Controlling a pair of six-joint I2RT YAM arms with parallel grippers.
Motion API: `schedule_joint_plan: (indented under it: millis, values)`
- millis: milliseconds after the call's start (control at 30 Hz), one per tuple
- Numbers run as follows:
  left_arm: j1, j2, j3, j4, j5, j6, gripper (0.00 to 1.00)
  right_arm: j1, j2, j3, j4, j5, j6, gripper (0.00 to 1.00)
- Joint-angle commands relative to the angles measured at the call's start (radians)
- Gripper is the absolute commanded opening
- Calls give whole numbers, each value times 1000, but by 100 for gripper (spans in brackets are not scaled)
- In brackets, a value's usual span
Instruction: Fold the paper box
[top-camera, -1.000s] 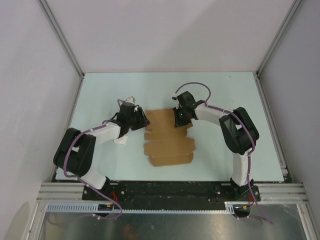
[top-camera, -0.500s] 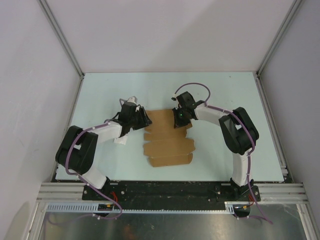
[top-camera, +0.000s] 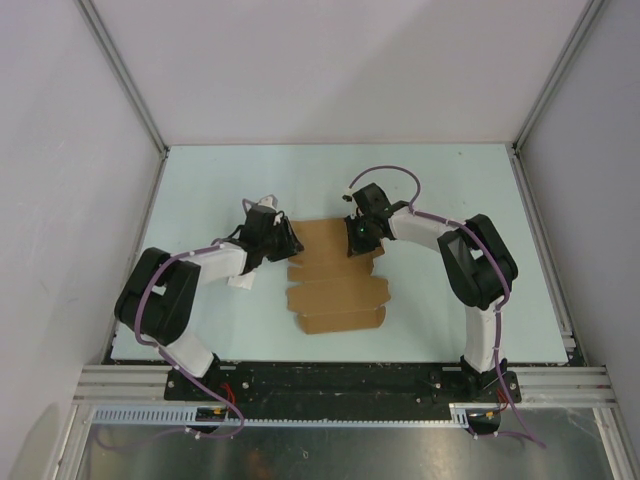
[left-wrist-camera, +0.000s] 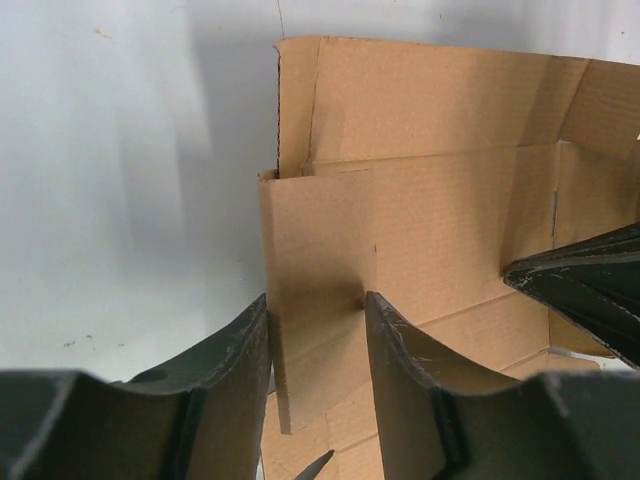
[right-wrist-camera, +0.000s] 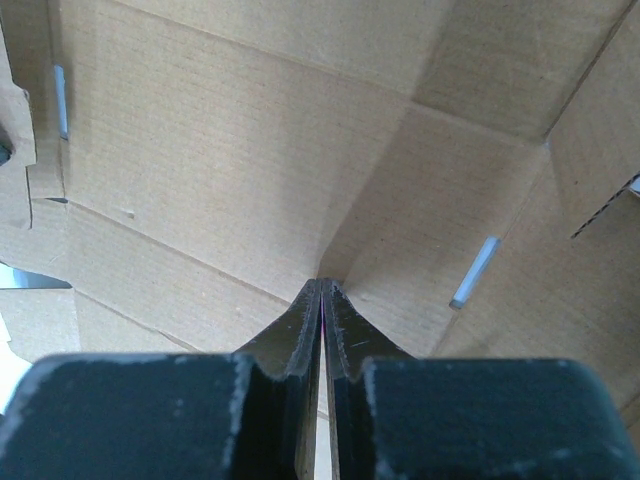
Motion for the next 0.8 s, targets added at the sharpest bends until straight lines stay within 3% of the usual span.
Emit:
schedule_joint_plan:
  millis: [0,333,567,600,633,667,700,767]
  values:
    - [-7,6,37,31,15,13,44,8,-29,-8,-14,-8,0,8]
    - [-7,7,31,31,8,13,23,8,-29,-9,-12,-11,0,8]
    - [-7,9,33,31,12,14,21,8,-30,-8,-14,-12,-2,8]
    - [-7,9,33,31,18,14,24,8,-29,-9,-14,-12,0,8]
    - [-7,4,31,31,18,16,37,8,-30,-8,-14,-12,0,8]
    - [-7,1,31,31,21,14,41,8,-30,-8,-15,-14,-2,8]
    - [-7,-3,30,30,23,16,58,8,-32,-8,-14,-15,0,8]
    - [-7,-22,24,30,20,19,78,8,-27,-9,-11,-20,1,8]
